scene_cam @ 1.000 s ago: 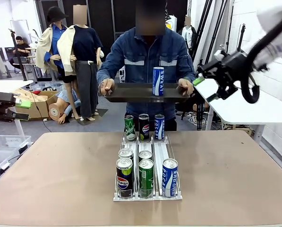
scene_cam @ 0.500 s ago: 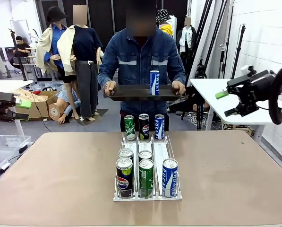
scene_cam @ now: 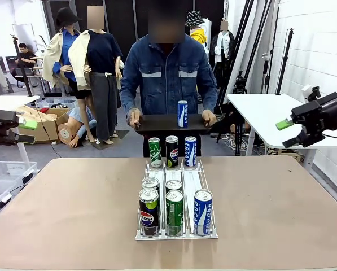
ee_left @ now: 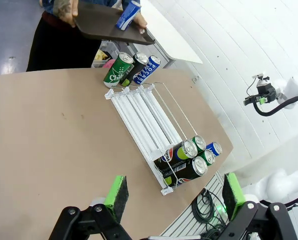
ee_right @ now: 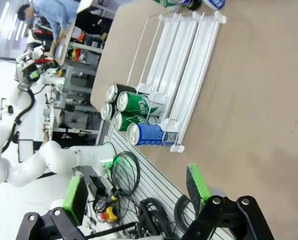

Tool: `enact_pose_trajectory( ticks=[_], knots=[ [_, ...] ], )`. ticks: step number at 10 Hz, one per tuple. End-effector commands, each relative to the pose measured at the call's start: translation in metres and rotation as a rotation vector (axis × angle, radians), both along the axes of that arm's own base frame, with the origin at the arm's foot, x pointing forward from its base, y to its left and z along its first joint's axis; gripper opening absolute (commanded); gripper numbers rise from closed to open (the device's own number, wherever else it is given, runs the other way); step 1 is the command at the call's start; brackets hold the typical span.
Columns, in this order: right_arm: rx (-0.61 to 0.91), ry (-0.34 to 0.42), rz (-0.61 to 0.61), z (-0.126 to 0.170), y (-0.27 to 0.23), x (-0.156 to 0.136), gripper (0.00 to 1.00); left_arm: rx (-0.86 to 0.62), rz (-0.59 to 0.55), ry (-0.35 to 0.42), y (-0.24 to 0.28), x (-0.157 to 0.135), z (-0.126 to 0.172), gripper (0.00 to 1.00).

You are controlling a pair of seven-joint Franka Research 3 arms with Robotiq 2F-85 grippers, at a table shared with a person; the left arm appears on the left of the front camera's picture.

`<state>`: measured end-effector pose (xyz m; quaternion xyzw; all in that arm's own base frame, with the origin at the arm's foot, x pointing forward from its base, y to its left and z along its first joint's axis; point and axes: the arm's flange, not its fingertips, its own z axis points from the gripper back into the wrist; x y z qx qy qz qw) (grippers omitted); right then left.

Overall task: Retrieve and hand over the desired beverage to the person.
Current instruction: Pick up another can of the same type that the person held from the Automatic Can Dispenser.

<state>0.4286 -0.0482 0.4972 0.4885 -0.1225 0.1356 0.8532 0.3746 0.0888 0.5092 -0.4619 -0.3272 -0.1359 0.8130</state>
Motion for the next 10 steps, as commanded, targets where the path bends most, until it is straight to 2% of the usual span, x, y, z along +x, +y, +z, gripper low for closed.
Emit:
enact_pose_trajectory(
  ticks=[1, 5, 8, 10],
  knots=[
    [0.013, -0.017, 0.011, -0.007, -0.008, -0.001, 1.0, -0.009, -0.005, -0.009, 0.002, -0.001, 0.0, 1.0],
    [0.075, -0.062, -0.038, -0.021, -0.015, -0.018, 1.0, -0.009, -0.005, -0.009, 0.002, -0.001, 0.0, 1.0],
    [0.168, -0.085, -0.02, -0.015, -0.013, -0.011, 1.0, -0.009, -0.005, -0.009, 0.002, -0.001, 0.0, 1.0],
    [0.164, -0.088, -0.017, -0.012, -0.01, -0.009, 1.0, -0.009, -0.005, -0.009, 0.002, -0.001, 0.0, 1.0]
  ],
)
